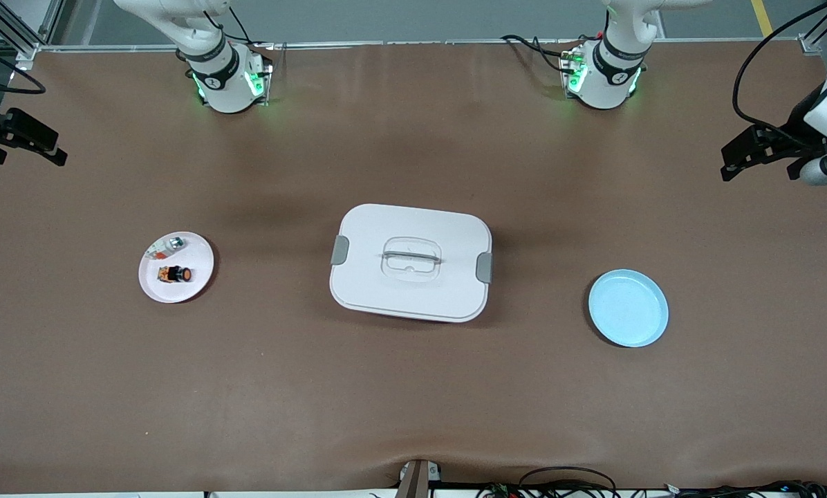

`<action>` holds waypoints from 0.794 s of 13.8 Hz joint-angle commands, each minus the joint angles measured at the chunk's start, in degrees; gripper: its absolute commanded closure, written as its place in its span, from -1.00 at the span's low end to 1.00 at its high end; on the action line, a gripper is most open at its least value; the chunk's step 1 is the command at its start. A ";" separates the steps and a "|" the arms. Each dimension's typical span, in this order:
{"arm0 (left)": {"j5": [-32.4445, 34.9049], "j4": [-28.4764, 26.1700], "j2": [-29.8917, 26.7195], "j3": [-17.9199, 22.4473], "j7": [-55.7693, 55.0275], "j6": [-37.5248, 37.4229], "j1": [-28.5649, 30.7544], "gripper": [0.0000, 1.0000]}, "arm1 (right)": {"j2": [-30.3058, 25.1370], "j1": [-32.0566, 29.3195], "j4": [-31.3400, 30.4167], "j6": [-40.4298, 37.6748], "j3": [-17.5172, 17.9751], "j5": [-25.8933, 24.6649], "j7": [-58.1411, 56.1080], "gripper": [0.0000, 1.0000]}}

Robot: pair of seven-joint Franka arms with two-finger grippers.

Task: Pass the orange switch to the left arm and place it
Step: 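Move the right gripper toward the white plate with the switch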

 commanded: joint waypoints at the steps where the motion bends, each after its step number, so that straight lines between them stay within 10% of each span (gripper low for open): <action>1: 0.35 1.15 0.20 -0.08 1.39 -2.76 0.15 -1.00 | 1.50 -0.97 1.13 -2.85 0.29 -0.20 -0.50 -1.00; 11: -0.62 2.12 1.16 -0.52 1.39 -4.00 -0.02 -1.00 | 9.31 -2.46 3.07 -1.64 0.38 -0.29 -0.59 -1.00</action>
